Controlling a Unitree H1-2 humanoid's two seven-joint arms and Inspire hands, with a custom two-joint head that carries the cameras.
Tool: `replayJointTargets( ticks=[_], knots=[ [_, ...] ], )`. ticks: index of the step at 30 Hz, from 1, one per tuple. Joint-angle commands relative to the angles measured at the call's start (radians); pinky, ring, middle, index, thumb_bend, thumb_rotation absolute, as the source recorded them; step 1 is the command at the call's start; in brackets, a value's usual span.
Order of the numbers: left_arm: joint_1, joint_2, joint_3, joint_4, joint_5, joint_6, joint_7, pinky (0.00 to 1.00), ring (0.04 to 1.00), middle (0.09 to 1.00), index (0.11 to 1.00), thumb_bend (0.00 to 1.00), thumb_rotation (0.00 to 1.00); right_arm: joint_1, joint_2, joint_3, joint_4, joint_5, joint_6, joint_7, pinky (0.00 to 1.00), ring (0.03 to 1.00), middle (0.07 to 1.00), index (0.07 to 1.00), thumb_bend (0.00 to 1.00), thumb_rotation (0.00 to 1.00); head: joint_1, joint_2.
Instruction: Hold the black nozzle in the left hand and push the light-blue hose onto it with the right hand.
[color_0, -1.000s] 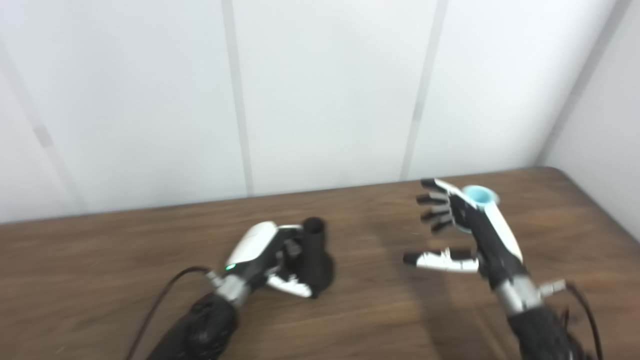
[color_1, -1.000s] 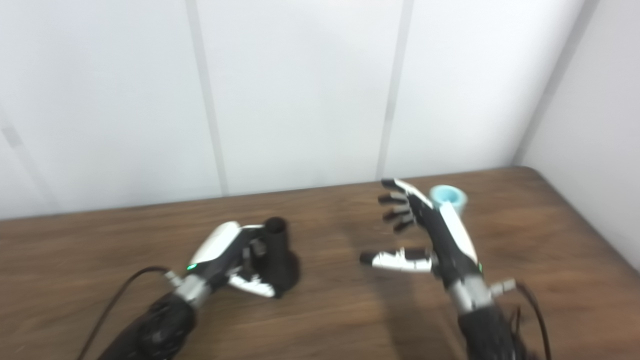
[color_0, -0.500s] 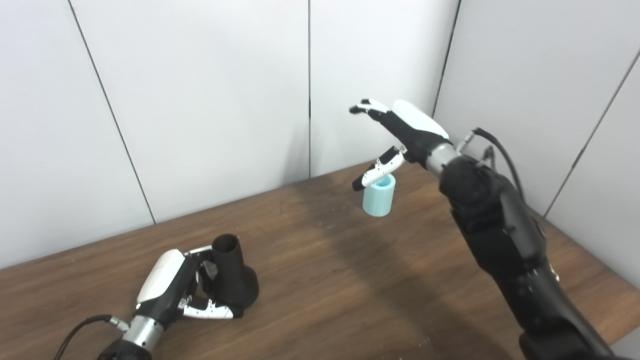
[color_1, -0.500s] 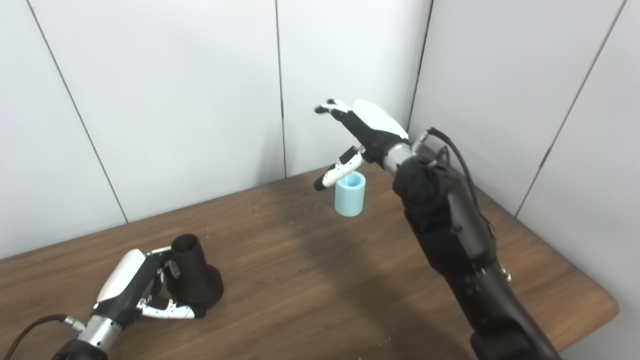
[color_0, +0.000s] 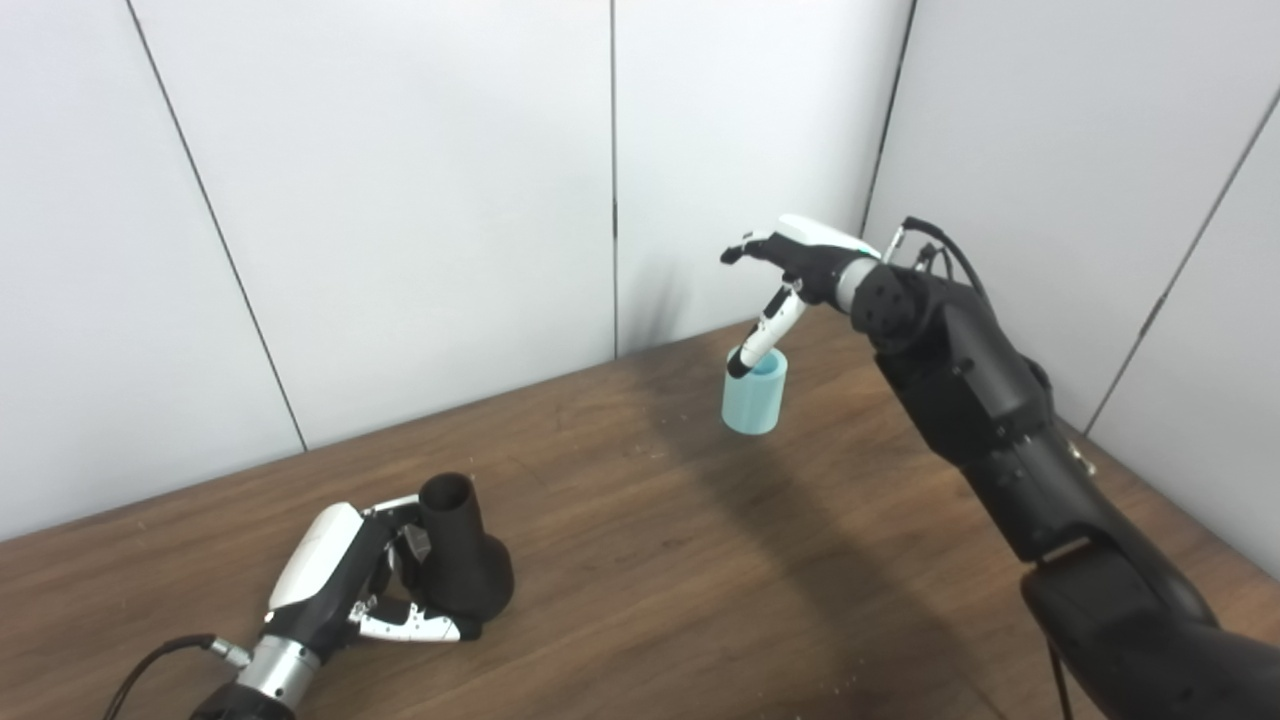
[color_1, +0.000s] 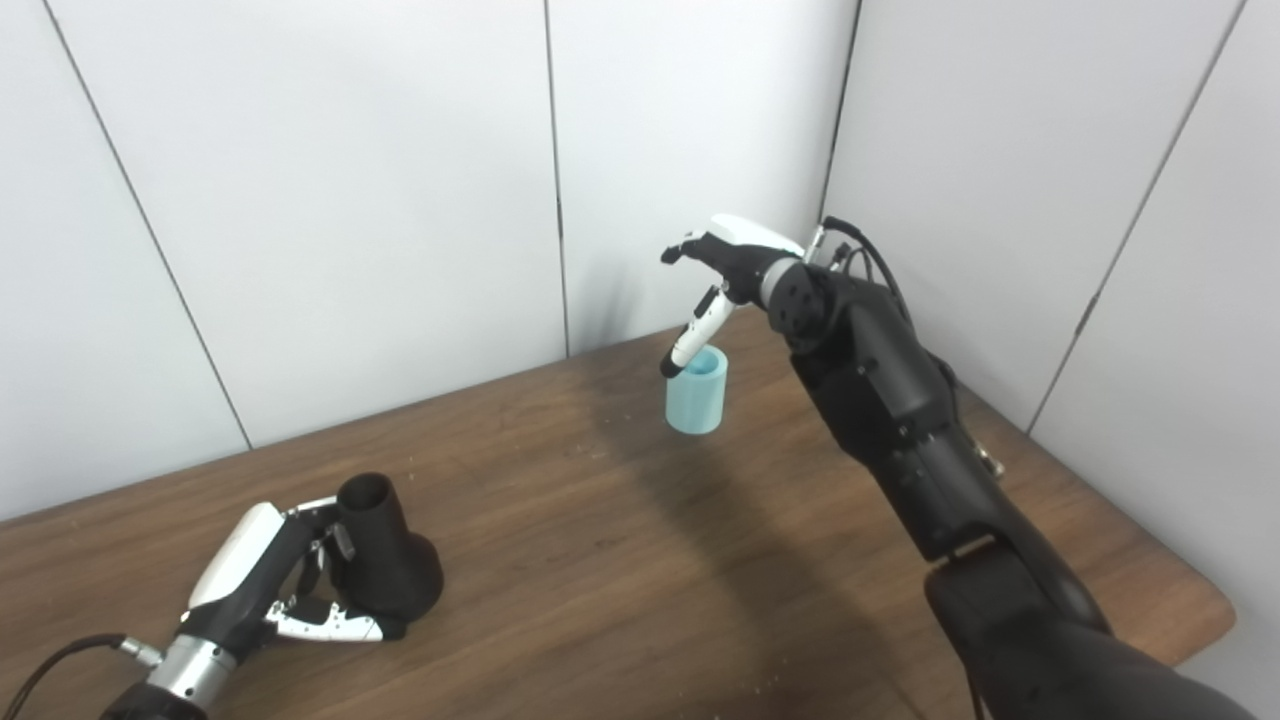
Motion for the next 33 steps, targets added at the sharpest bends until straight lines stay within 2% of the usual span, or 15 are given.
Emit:
replayJointTargets(
  ticks=[1, 6, 16, 17, 19, 20, 23, 24, 26, 33],
  knots=[
    [0.104, 0.036, -0.034, 0.067, 0.049, 0.052, -0.077, 0.40, 0.418, 0.473, 0.500, 0.52, 0.00, -0.071, -0.022, -0.015, 0.002, -0.031, 0.002, -0.021, 0.85, 0.953, 0.993, 0.904, 0.92, 0.16, 0.002, 0.004],
    [0.105, 0.030, -0.036, 0.060, 0.052, 0.062, -0.082, 0.40, 0.418, 0.473, 0.500, 0.52, 0.00, -0.072, 0.009, -0.015, 0.036, -0.067, 0.002, -0.025, 0.81, 0.935, 0.973, 0.920, 0.94, 0.15, 0.009, 0.006],
    [0.119, 0.033, -0.042, 0.019, 0.062, 0.095, -0.091, 0.39, 0.423, 0.481, 0.493, 0.52, 0.00, -0.059, 0.005, 0.019, 0.081, -0.063, 0.002, -0.001, 0.78, 0.922, 0.969, 0.943, 0.94, 0.13, 0.011, 0.013],
    [0.119, 0.032, -0.043, 0.018, 0.062, 0.097, -0.092, 0.39, 0.425, 0.483, 0.492, 0.53, 0.00, -0.058, 0.001, 0.031, 0.085, -0.072, 0.002, 0.002, 0.80, 0.919, 0.967, 0.944, 0.94, 0.13, 0.011, 0.013],
    [0.121, 0.034, -0.043, 0.012, 0.061, 0.101, -0.095, 0.39, 0.425, 0.486, 0.489, 0.52, 0.00, -0.052, -0.007, 0.057, 0.087, -0.091, 0.002, 0.004, 0.93, 0.920, 0.964, 0.942, 0.94, 0.14, 0.014, 0.022],
    [0.123, 0.035, -0.042, 0.009, 0.060, 0.103, -0.096, 0.39, 0.425, 0.487, 0.488, 0.52, 0.00, -0.047, -0.008, 0.065, 0.085, -0.097, 0.002, 0.002, 0.96, 0.920, 0.962, 0.941, 0.94, 0.15, 0.014, 0.022],
    [0.126, 0.037, -0.041, -0.001, 0.059, 0.109, -0.100, 0.39, 0.426, 0.489, 0.487, 0.53, 0.00, -0.034, -0.006, 0.068, 0.083, -0.083, 0.002, -0.012, 0.91, 0.918, 0.950, 0.935, 0.95, 0.15, 0.017, 0.030],
    [0.127, 0.038, -0.041, -0.005, 0.058, 0.111, -0.101, 0.39, 0.426, 0.489, 0.487, 0.53, 0.00, -0.030, -0.005, 0.066, 0.085, -0.074, 0.002, -0.017, 0.80, 0.892, 0.936, 0.933, 0.95, 0.15, 0.017, 0.030],
    [0.129, 0.039, -0.041, -0.013, 0.059, 0.114, -0.100, 0.39, 0.426, 0.489, 0.487, 0.53, 0.00, -0.028, -0.001, 0.061, 0.098, -0.057, 0.002, -0.004, 0.74, 0.865, 0.921, 0.930, 0.95, 0.15, 0.017, 0.035],
    [0.139, 0.044, -0.046, -0.034, 0.067, 0.121, -0.096, 0.39, 0.429, 0.489, 0.486, 0.53, 0.00, -0.019, -0.010, 0.085, 0.108, -0.059, 0.002, 0.056, 0.80, 0.887, 0.917, 0.913, 0.92, 0.09, 0.023, 0.038]
  ],
)
